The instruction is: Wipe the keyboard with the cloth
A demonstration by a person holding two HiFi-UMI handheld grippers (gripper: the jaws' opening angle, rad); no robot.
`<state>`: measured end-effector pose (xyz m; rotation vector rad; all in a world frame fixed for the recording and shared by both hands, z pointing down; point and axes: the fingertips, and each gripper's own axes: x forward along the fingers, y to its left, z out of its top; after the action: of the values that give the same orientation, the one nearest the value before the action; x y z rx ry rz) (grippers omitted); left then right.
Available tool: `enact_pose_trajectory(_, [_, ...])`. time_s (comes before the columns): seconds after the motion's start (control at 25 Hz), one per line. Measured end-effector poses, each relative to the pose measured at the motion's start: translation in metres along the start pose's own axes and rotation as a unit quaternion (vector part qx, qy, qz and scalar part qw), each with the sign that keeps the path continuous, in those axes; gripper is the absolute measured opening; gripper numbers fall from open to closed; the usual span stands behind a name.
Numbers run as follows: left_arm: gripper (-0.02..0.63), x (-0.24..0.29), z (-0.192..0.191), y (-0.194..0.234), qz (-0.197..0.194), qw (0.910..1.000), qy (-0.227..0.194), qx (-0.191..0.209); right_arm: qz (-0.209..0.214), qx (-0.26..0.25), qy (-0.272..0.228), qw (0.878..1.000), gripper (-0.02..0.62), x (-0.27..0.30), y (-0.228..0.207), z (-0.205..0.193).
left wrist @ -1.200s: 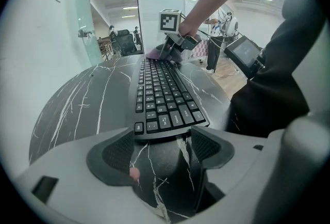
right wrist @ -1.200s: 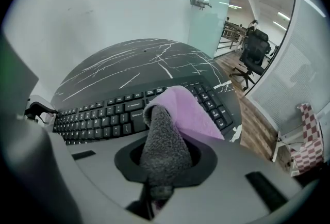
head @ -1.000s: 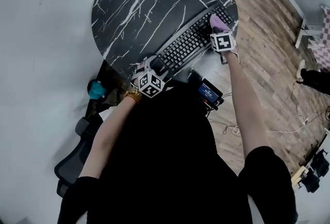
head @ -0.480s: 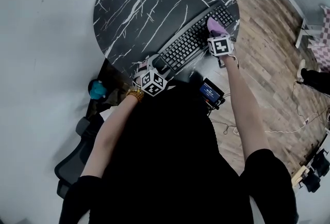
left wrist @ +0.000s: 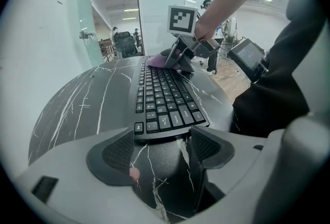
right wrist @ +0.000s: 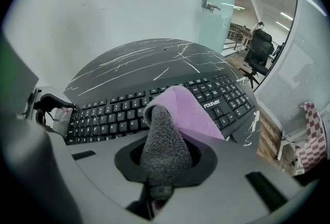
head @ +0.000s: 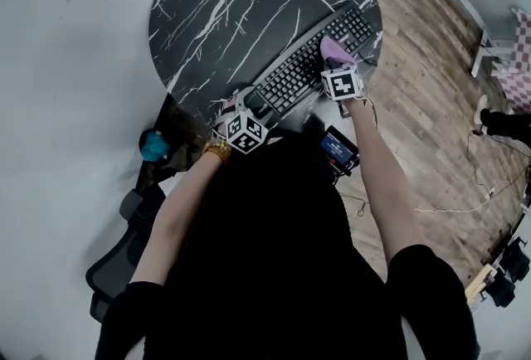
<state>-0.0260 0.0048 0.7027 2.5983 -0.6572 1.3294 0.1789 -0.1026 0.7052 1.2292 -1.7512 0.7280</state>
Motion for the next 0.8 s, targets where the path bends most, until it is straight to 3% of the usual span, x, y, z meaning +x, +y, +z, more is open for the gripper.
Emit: enact_pose_trajectory(0.8, [0.333,0.001,0.001,0.001,0.0,1.0,-0.004,0.001,0.017,-0.003,0.014,1.0,0.063,-0.004,0.046,-0.015])
